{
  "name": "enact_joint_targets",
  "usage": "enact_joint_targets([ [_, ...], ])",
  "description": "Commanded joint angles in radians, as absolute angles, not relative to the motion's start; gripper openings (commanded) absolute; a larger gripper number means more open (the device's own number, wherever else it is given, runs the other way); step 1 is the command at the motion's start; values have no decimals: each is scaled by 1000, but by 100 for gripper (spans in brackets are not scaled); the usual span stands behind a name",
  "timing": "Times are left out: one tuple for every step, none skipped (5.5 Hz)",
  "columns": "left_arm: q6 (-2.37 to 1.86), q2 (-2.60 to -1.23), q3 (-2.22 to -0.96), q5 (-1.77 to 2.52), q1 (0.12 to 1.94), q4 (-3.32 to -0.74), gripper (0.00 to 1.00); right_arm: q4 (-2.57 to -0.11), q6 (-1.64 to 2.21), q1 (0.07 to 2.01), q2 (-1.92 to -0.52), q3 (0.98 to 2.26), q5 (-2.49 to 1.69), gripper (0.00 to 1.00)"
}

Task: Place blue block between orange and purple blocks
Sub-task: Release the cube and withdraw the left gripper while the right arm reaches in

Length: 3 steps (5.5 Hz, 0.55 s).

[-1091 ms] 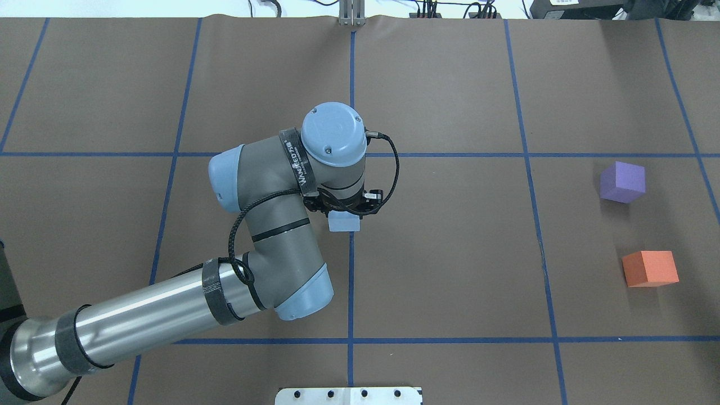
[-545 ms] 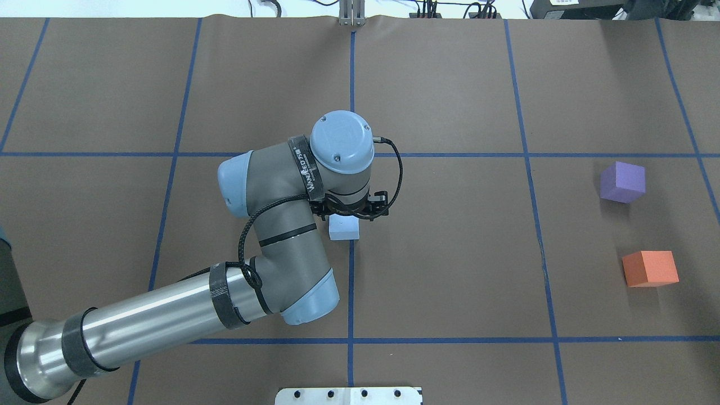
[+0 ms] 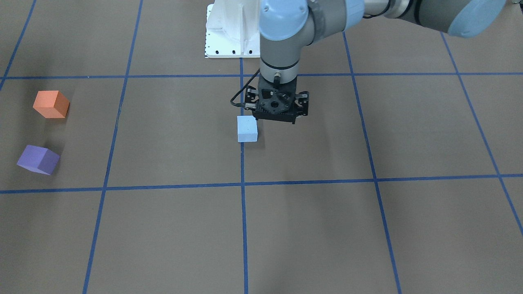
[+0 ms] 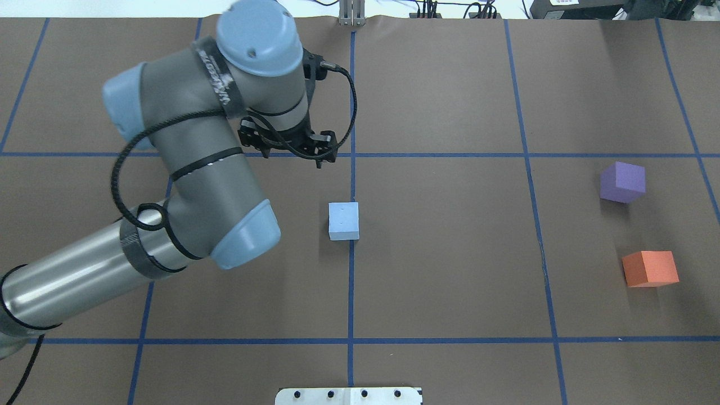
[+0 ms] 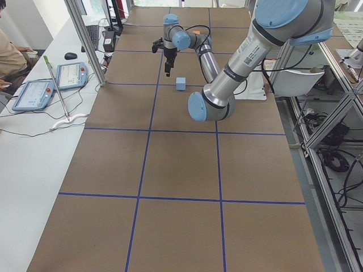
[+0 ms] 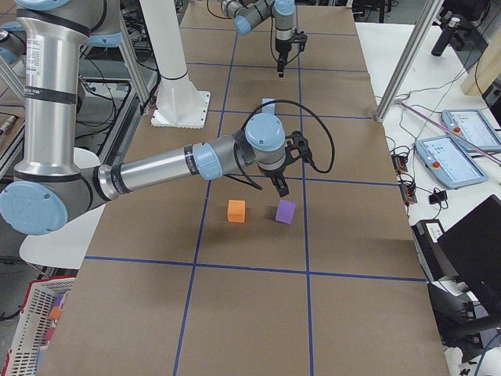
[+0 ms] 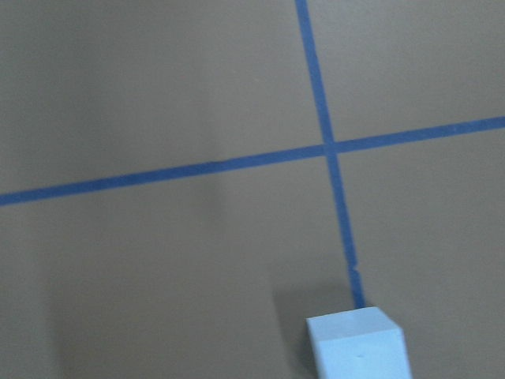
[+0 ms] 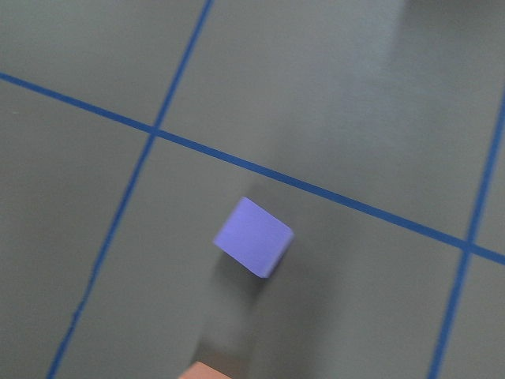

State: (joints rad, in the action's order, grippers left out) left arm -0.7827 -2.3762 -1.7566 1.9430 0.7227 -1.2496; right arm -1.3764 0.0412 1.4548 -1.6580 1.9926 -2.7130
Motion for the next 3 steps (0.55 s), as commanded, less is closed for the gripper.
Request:
enact_joint_targets([
  [-664, -2224, -1892, 1945, 808, -1227, 100, -1228, 477, 1270, -1481, 1997, -2717, 99],
  [-664, -2065, -1963, 1962, 822, -1227, 100, -1227, 630, 1111, -1353, 1994, -2598, 99],
  [-652, -1960, -1960, 2018, 872, -1230, 100, -1232, 861, 918, -1230, 1991, -2371, 99],
])
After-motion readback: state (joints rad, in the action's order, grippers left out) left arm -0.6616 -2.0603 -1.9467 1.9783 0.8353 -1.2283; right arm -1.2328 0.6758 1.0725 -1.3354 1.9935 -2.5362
